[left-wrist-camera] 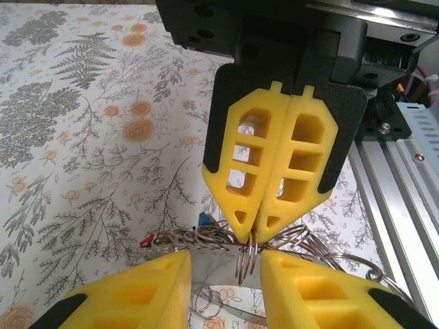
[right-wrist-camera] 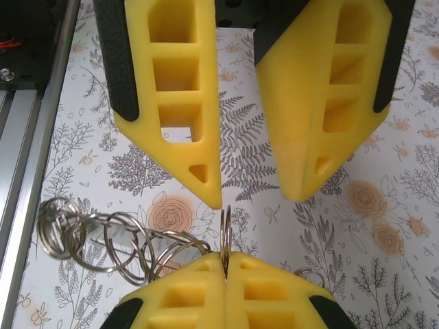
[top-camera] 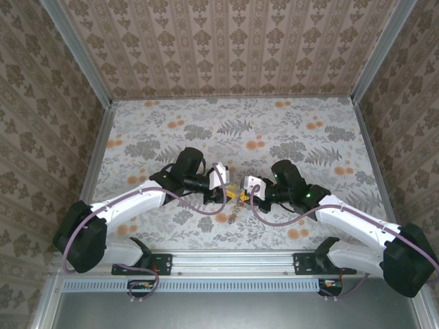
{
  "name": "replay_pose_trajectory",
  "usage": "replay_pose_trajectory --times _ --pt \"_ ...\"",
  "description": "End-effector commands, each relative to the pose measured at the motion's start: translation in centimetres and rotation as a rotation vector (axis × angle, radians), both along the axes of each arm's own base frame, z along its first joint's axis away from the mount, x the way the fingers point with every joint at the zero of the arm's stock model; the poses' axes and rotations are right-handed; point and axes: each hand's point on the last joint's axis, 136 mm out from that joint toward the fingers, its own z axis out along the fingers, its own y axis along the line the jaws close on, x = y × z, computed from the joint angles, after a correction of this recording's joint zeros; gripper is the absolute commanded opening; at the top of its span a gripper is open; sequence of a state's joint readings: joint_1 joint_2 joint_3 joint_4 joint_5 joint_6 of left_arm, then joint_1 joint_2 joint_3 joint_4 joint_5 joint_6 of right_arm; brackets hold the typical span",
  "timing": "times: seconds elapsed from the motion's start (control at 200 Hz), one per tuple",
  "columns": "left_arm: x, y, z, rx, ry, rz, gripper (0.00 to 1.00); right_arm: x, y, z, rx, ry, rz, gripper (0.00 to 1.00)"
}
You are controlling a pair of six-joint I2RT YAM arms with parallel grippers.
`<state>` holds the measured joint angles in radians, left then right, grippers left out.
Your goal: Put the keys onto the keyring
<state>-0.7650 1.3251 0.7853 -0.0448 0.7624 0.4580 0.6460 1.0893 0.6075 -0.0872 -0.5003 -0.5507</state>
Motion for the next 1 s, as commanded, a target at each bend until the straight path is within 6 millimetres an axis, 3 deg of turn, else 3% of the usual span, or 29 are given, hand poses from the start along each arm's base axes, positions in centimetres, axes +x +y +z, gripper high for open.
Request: replay_pose_trajectory --times 0.0,0.435,0.63,0.865,0.995 --pt "-0.4 -0.3 0.5 0.008 0.0 -0.055 0.33 0.1 0.4 1.3 0.019 -0.029 0.014 0.0" --pt "-0.9 -0.3 0.0 0.038 0.035 -0.095 0.32 0.3 0.4 1.3 0.026 -0.032 0.001 0.0" --pt "-0.2 -0.7 -0.5 0.067 0.027 -0.083 0.22 0.2 0.6 1.6 0.044 -0.036 0.011 0.0" --pt "-0.1 -0.9 -0.8 0.089 0.025 -0.092 0.19 0.2 0.8 1.9 0.056 -0.041 0.018 0.0" --pt "0.0 -1.0 -0.9 0.095 0.022 -0.09 0.07 0.1 0.8 1.9 0.059 -0.038 0.02 0.0"
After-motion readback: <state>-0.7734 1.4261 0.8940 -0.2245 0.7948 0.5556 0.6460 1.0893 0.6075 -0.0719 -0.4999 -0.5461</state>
